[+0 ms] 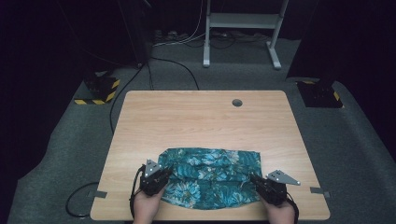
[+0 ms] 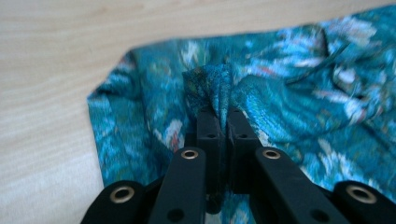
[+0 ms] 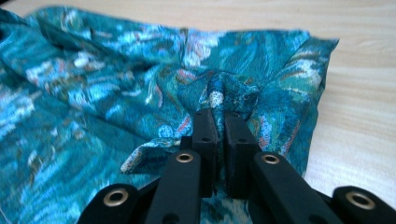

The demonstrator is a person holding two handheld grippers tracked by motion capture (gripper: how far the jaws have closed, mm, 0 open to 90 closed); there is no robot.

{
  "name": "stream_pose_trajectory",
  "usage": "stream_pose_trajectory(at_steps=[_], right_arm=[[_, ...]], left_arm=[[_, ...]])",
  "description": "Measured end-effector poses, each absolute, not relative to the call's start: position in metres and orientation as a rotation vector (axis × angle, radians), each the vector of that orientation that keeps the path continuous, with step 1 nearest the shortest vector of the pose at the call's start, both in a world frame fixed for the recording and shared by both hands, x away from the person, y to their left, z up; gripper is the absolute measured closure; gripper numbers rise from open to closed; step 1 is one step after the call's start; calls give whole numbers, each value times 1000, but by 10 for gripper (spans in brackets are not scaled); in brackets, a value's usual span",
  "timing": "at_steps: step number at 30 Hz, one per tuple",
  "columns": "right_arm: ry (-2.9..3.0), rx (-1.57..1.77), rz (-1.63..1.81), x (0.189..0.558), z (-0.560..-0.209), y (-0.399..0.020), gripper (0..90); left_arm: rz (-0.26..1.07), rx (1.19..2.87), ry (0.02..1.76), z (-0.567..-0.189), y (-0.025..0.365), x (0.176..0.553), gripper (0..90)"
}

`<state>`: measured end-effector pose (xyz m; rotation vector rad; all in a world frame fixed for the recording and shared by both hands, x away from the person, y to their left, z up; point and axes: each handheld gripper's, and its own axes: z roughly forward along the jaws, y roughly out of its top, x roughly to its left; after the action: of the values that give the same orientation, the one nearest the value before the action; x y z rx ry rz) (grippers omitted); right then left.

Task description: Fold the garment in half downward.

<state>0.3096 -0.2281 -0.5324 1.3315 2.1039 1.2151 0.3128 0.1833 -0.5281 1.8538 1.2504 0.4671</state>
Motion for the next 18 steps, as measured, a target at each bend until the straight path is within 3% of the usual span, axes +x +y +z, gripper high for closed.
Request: stream_pose_trajectory(at_steps=[11,18], right_arm=[[2183,1325,1115,306,-540,-226,797],[2189,1292,1082,305,-543,-223,784]], left_arm=[[423,1947,1271,-538,187,309,793],[471,1974,1266,-539,183,310,787]])
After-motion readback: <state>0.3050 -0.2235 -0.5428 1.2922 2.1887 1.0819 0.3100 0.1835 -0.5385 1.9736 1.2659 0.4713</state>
